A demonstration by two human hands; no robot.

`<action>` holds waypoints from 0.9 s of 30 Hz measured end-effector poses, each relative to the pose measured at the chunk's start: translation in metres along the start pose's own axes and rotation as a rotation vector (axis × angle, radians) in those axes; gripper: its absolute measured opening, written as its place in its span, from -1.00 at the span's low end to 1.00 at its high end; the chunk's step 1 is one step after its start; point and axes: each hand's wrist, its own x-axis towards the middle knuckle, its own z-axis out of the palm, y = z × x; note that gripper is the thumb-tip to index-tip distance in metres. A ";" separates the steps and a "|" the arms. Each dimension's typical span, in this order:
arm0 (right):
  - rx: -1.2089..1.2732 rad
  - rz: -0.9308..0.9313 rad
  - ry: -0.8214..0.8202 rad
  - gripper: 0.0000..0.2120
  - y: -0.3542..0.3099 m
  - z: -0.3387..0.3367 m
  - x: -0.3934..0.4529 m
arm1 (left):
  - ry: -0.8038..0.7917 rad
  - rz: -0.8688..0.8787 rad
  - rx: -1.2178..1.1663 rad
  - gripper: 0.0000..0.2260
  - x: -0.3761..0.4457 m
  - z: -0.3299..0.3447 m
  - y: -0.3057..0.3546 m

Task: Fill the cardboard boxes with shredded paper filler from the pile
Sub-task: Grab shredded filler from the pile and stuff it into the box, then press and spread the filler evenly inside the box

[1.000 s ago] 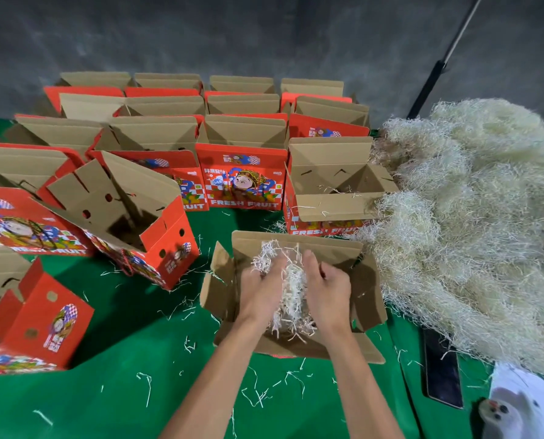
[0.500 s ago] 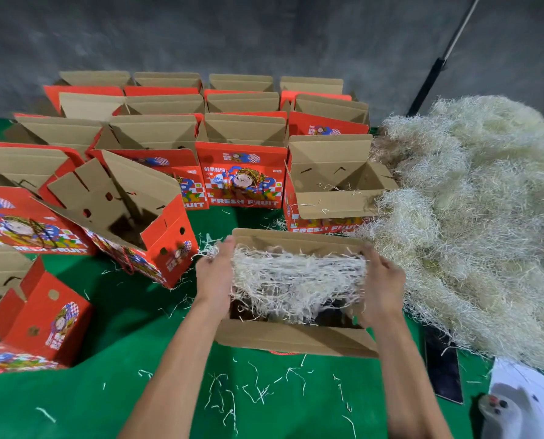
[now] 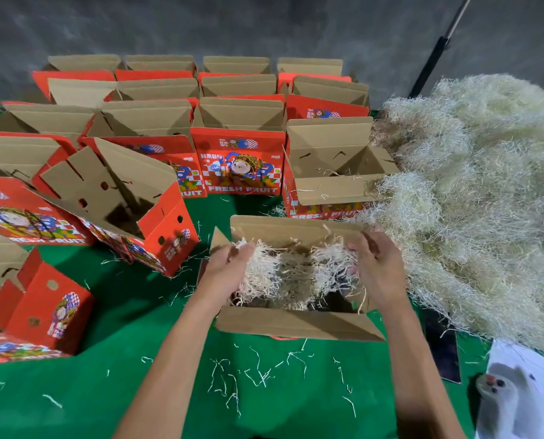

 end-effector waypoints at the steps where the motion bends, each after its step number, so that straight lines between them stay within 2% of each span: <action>1: -0.046 -0.032 -0.017 -0.87 0.001 -0.001 0.002 | -0.001 0.047 0.045 -0.34 -0.002 0.000 0.000; 2: -0.052 -0.043 -0.037 -0.92 0.000 -0.002 0.002 | 0.009 0.089 0.065 -0.45 -0.003 0.000 0.001; 4: -0.016 -0.024 -0.090 -0.81 -0.001 0.001 0.005 | 0.029 0.131 0.074 -0.64 -0.005 0.002 0.001; 8: -0.029 -0.009 -0.148 -0.81 0.000 0.008 0.008 | 0.034 0.156 0.134 -0.66 -0.010 0.003 -0.002; 11: -0.068 -0.019 -0.217 -0.90 0.002 0.010 0.014 | 0.085 0.232 0.164 -0.83 -0.011 0.001 -0.004; 14: -0.143 -0.017 -0.371 -0.90 -0.002 0.013 0.021 | 0.111 0.288 0.267 -0.88 -0.007 -0.001 -0.001; 17: -0.242 0.019 -0.619 -0.90 -0.009 0.024 0.026 | -0.002 0.272 0.428 -0.95 -0.001 0.006 0.007; 21: -0.560 -0.115 -0.823 -0.83 -0.006 0.062 0.033 | -0.307 0.312 0.692 -0.85 0.018 0.024 0.015; 23: -0.729 -0.186 -0.891 -0.77 0.001 0.085 0.035 | -0.414 0.296 0.880 -0.88 0.028 0.032 0.019; 27: -0.900 -0.197 -0.932 -0.82 0.026 0.116 0.042 | -0.478 0.227 1.233 -0.90 0.048 0.049 0.015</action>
